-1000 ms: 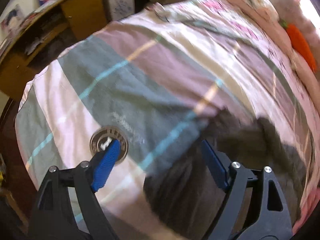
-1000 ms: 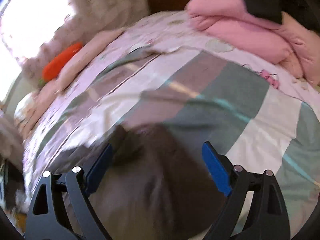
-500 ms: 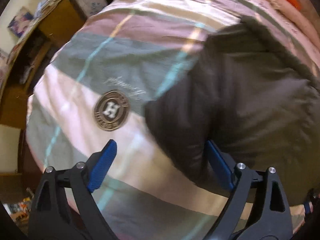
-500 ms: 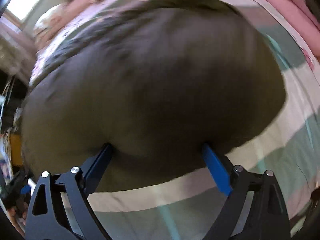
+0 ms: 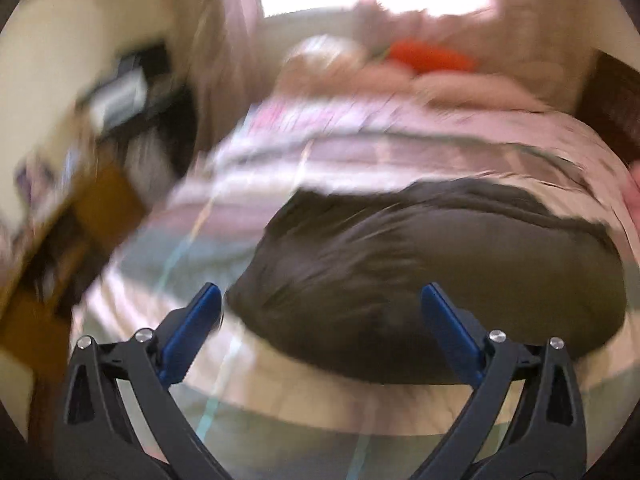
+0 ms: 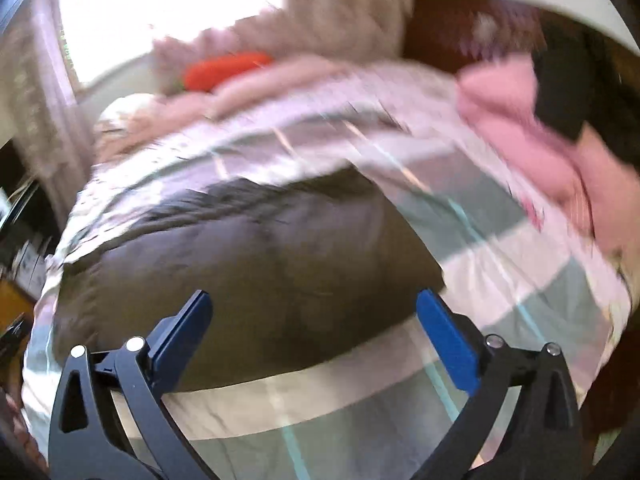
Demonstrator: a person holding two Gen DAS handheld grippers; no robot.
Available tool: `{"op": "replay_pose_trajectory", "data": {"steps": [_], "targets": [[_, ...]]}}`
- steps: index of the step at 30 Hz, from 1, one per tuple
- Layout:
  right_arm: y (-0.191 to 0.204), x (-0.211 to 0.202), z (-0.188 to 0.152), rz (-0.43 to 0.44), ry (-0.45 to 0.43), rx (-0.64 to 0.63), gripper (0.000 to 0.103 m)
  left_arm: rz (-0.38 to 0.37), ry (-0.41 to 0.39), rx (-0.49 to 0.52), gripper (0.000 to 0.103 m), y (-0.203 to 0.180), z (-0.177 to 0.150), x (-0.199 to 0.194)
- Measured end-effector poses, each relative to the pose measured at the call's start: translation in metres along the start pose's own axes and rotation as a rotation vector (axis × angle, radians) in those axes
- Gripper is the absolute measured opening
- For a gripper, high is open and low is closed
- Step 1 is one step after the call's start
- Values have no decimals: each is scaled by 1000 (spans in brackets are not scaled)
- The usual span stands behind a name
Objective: Fold large clothes
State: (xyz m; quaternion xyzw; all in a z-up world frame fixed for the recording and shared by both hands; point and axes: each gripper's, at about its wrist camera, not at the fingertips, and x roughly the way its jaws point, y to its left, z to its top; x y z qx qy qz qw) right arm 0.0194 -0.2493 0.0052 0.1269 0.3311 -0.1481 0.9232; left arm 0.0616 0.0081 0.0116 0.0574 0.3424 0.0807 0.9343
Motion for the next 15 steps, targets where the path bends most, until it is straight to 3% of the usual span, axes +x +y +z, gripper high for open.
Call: {"op": "replay_pose_trajectory", "data": {"steps": [2, 5, 9, 15], "targets": [[7, -10, -6, 24, -36, -30, 102, -70, -77, 28, 101, -20, -18, -27], [13, -20, -16, -7, -51, -80, 102, -161, -68, 59, 101, -39, -38, -41], [15, -26, -27, -54, -46, -108, 102, -195, -78, 66, 101, -44, -52, -50], [24, -31, -36, -66, -65, -165, 102, -254, -176, -30, 101, -24, -46, -68]]}}
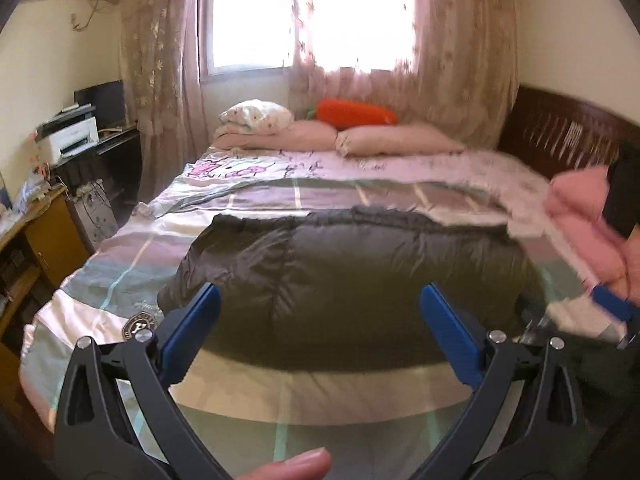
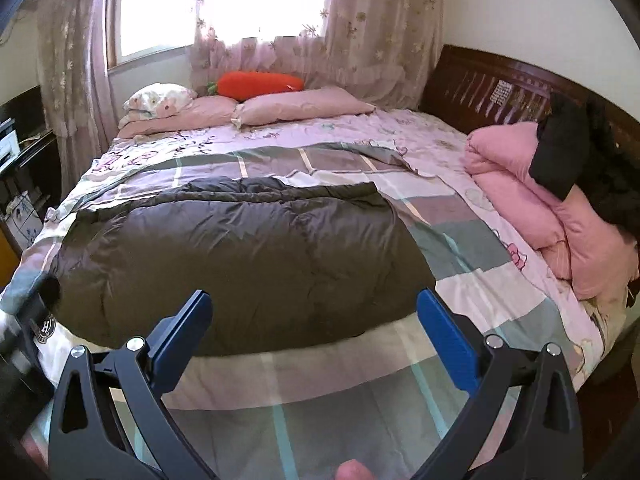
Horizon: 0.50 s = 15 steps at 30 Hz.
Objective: Fold large clothes
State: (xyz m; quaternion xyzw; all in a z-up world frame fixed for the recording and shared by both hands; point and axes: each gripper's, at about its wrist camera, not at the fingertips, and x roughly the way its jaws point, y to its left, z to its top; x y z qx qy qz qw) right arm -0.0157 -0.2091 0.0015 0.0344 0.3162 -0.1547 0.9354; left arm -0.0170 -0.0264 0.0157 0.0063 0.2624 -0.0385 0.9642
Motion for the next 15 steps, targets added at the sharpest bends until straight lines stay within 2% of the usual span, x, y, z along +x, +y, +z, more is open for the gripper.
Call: {"op": "replay_pose_trajectory", "data": {"steps": [3, 6, 15], "targets": [[8, -3, -3, 2, 9, -25, 102, -28, 19, -17, 101, 2, 1, 0], [17, -2, -7, -26, 16, -50, 102, -13, 33, 5, 101, -2, -2, 3], [21, 11, -7, 36, 72, -6, 102, -10, 55, 9, 101, -1, -4, 5]]}}
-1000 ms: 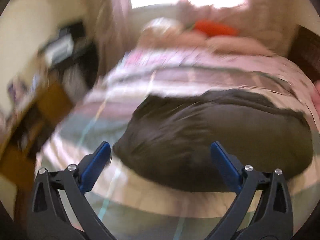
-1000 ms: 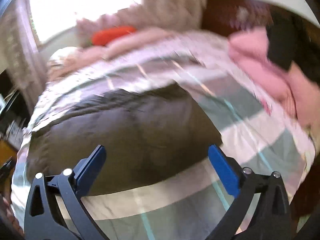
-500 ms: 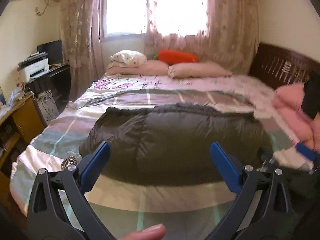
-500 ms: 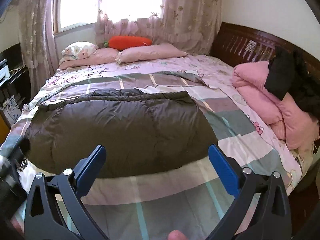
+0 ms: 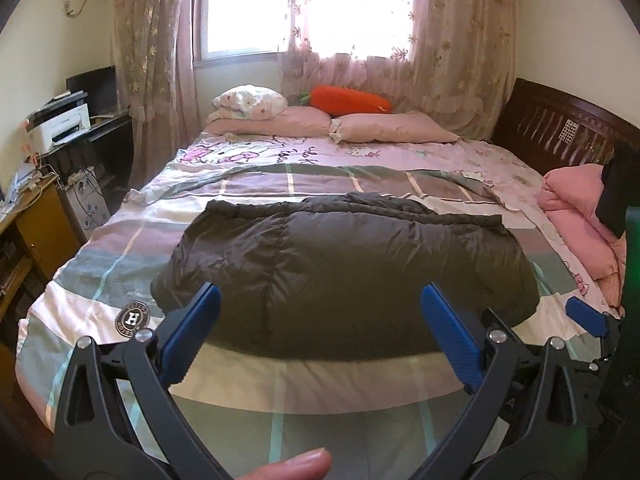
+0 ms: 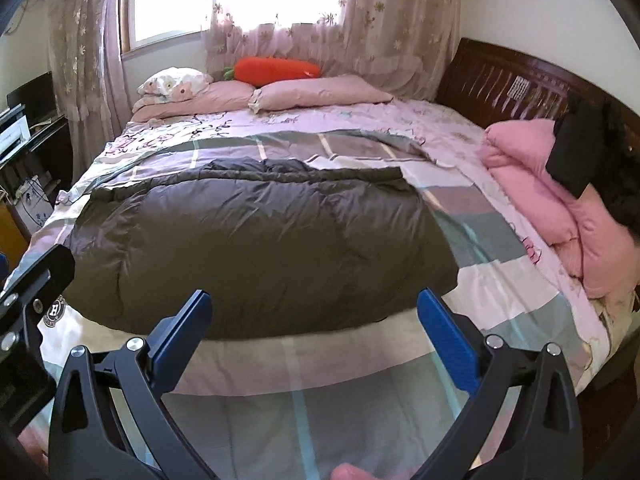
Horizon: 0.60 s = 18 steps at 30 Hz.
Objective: Fold large clothes
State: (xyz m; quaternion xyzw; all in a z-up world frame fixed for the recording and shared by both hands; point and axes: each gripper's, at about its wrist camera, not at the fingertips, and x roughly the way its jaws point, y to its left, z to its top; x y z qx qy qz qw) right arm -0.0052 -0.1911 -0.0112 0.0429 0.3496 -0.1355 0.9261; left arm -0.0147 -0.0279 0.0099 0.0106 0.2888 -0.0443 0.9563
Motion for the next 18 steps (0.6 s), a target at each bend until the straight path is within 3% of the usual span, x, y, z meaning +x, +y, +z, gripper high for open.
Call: {"op": "replay_pose_trajectory", "data": {"steps": [18], "targets": [[12, -7, -1, -10, -30, -39, 102, 1, 23, 2, 101, 3, -3, 3]]}}
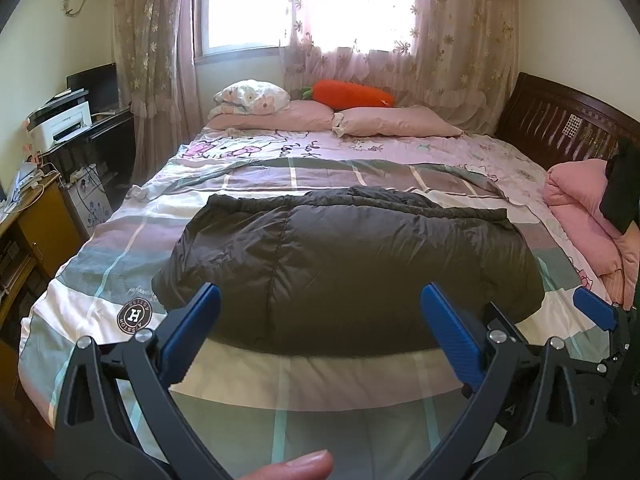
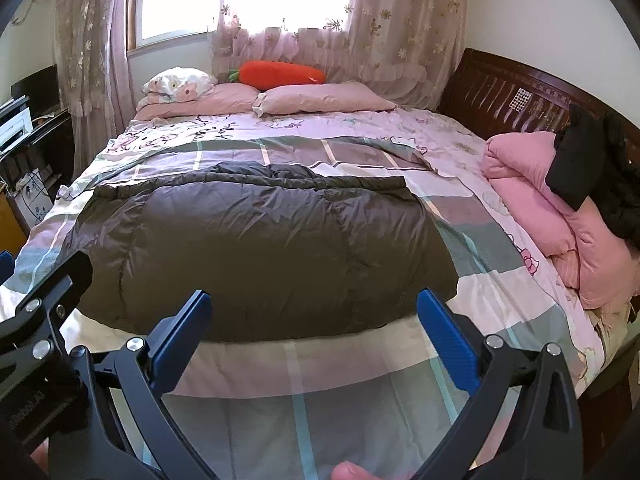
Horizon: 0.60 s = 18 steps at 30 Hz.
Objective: Fold large clothes
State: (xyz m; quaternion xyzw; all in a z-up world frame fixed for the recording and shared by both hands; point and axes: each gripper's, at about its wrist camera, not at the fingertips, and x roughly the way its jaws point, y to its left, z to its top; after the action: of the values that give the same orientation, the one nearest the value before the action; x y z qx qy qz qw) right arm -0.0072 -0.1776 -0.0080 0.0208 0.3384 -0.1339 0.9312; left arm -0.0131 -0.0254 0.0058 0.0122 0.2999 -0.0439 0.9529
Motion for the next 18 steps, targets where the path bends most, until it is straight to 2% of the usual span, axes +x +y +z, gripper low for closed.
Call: {"op": "replay_pose_trajectory", "data": {"steps": [18], "targets": [[2, 0, -2, 2, 2, -5, 102, 2, 1, 4, 101, 0, -2, 0]]}}
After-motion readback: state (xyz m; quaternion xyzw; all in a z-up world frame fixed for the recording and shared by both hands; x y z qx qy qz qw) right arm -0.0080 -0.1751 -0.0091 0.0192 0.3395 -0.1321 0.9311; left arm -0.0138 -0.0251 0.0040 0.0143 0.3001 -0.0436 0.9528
